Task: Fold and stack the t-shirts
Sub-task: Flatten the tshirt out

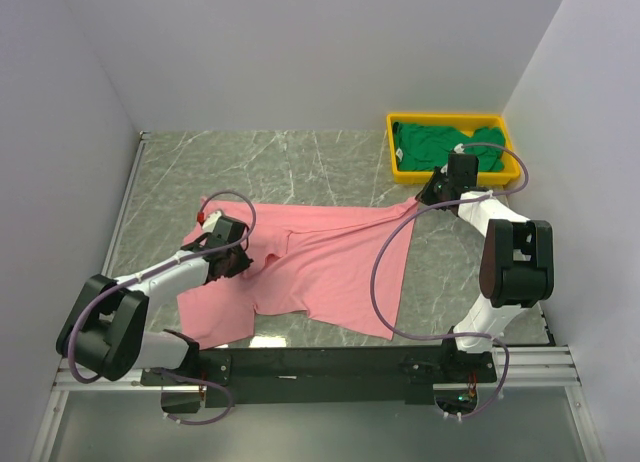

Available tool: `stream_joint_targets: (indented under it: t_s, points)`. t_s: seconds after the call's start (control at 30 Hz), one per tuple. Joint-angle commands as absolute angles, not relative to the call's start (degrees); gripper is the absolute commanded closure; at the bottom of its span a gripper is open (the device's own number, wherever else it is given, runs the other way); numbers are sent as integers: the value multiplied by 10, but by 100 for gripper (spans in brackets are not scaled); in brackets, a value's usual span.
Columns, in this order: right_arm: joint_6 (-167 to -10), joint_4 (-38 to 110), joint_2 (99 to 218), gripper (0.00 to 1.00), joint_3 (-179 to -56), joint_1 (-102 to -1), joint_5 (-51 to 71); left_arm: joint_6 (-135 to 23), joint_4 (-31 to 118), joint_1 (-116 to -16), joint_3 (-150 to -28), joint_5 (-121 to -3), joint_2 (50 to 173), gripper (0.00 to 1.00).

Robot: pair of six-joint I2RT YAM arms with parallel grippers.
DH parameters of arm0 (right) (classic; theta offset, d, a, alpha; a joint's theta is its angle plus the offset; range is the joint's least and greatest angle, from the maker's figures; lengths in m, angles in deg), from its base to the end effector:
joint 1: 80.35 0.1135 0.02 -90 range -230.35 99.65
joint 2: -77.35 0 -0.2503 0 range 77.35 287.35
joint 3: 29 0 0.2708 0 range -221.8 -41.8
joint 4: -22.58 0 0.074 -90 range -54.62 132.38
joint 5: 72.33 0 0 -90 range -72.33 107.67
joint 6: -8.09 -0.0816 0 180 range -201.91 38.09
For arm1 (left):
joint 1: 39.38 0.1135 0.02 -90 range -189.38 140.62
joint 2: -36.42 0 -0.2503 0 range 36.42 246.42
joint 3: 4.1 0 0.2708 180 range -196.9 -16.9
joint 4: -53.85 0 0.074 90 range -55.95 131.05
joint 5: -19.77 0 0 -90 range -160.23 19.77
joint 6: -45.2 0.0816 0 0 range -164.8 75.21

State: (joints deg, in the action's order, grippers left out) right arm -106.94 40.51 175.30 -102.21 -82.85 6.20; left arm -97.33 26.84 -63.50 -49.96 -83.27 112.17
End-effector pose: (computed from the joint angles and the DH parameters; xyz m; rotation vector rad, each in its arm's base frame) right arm 0.4141 -0.0018 0.1437 0.4556 2.2913 0.4297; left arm 0.2603 -0.0964 0.0926 -0.7073 2.4424 -0.2405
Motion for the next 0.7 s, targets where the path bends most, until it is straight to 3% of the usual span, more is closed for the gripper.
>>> stream_joint_targets:
  t_s: [0.0,0.03,0.33,0.67]
  points:
    - [-1065,388,1743,100,-1021,-826,70,-974,261,-637,-500,-845,1117,91]
    - [-1064,390,1740,100,-1022,-826,73,-973,257,-637,-505,-848,1114,99]
    - [-1062,411,1724,100,-1039,-826,94,-877,202,-538,-653,-862,1080,99]
    - [-1091,437,1746,100,-1067,-826,75,-820,229,-414,-847,-772,1212,99]
